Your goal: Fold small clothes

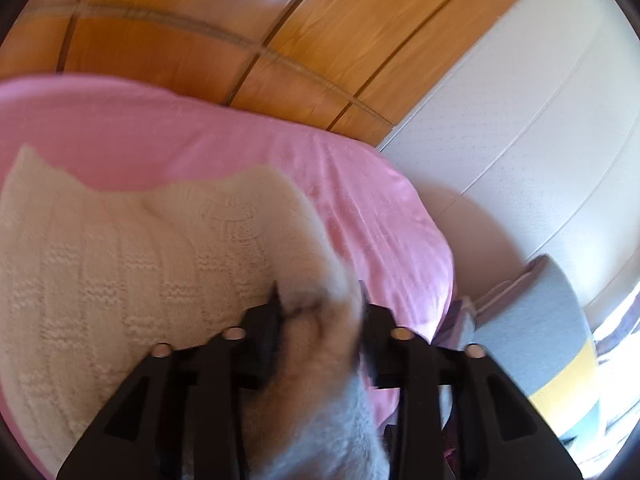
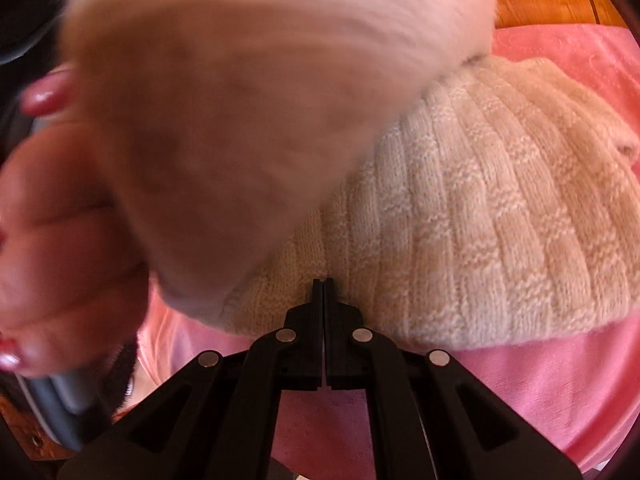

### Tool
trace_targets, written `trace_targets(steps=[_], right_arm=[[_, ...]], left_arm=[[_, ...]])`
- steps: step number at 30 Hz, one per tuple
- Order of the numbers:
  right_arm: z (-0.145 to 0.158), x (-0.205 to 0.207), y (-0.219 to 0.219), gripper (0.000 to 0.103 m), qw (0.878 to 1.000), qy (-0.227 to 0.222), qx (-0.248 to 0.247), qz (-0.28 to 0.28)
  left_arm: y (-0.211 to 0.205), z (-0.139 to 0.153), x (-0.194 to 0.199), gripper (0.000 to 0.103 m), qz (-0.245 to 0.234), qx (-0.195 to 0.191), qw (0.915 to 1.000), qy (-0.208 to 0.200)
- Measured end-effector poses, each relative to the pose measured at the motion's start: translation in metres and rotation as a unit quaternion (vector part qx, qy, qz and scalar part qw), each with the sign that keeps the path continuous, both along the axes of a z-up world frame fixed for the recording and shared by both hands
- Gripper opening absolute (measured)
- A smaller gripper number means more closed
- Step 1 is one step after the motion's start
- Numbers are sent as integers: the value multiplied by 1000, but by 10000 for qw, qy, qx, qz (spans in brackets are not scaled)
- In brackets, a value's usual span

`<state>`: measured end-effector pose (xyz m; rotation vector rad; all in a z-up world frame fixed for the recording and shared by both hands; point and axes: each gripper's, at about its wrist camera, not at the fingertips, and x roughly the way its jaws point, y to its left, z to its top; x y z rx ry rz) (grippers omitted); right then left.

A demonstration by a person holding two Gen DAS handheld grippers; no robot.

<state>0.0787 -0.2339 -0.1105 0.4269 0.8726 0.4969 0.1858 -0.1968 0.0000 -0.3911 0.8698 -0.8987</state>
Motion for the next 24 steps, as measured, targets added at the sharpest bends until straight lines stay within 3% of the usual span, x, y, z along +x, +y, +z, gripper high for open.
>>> trace_targets(steps=[3,5,8,13,17,19,24], right_arm=[[-1,-2,-16,0,9998,54,169,-13],[-3,-2,-24,0,9995,90,290,-19],[-4,2,-38,0,9990,129,434,-26],[-3,1,-51,0,9990,121,441,-31],[-1,0,-64,0,9982,194,567,-38],[0,2,-71,0,9974,274,660,-49],[8,-2,-92,1,9976,342,594,-67]], left_arm=[[14,-3,0,69,21,-782,9958,477],[25,6,-5,69,94,-1017,9938,438],[49,22,-15,71,500,-1065,9931,-21],[105,22,-30,74,1827,-538,9799,-589],[136,-1,-47,74,2535,399,9628,-849],[141,-15,-54,74,2661,844,9565,-843],[134,-35,-64,74,2278,1168,9628,-867]])
